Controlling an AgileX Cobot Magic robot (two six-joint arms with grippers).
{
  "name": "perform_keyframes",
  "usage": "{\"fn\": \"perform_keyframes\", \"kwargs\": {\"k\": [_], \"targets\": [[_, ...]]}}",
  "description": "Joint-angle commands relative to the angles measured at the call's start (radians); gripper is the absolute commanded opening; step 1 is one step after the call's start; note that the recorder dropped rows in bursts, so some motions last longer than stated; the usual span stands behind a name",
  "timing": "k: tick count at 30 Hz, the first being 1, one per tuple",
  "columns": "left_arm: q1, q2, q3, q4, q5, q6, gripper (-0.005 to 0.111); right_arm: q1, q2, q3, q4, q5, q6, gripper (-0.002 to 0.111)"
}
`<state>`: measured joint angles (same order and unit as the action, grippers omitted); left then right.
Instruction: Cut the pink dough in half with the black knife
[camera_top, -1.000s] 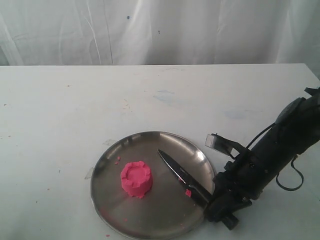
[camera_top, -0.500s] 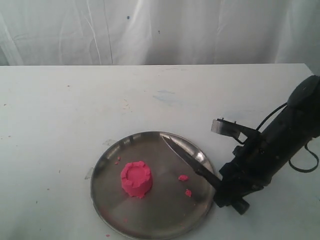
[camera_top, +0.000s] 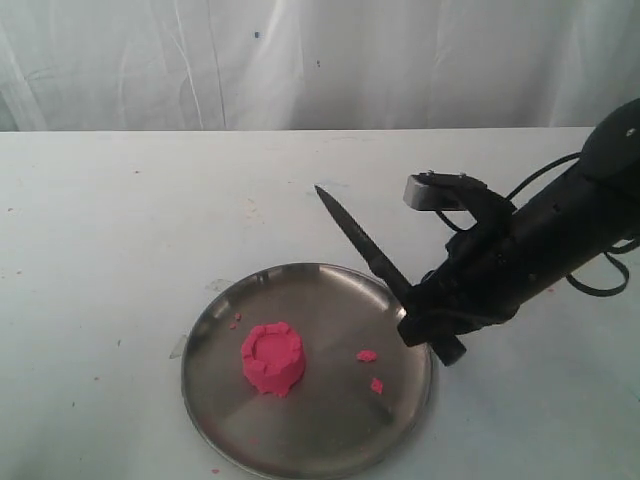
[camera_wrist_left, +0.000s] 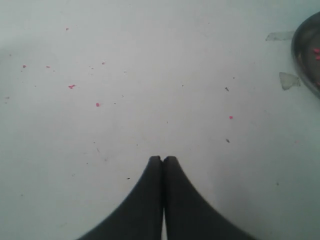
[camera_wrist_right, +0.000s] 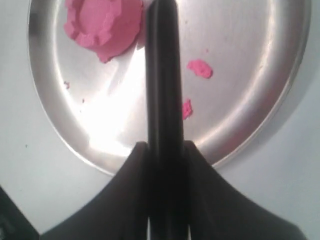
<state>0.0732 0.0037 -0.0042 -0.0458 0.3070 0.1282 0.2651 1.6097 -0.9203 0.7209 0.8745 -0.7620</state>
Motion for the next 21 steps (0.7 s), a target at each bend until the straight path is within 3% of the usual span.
{"fn": "perform_keyframes", "kwargs": {"k": [1, 4, 9, 15, 21], "targets": [[0.004, -0.004, 0.004, 0.021, -0.001, 0.063, 0.000, 0.060, -0.008, 0.025, -0.009, -0.141, 0.006, 0.000], [0.004, -0.004, 0.004, 0.028, -0.001, 0.083, 0.000, 0.106, -0.008, 0.027, -0.009, -0.206, 0.006, 0.000], [0.004, -0.004, 0.004, 0.108, -0.006, 0.276, 0.000, 0.159, -0.008, 0.025, -0.009, -0.296, 0.008, 0.000], [0.004, -0.004, 0.004, 0.102, -0.050, 0.268, 0.000, 0.161, -0.008, 0.042, -0.015, -0.454, 0.045, 0.000], [0.004, -0.004, 0.004, -0.212, -0.248, 0.104, 0.000, 0.161, -0.008, 0.143, 0.003, -0.690, 0.068, 0.000]]}}
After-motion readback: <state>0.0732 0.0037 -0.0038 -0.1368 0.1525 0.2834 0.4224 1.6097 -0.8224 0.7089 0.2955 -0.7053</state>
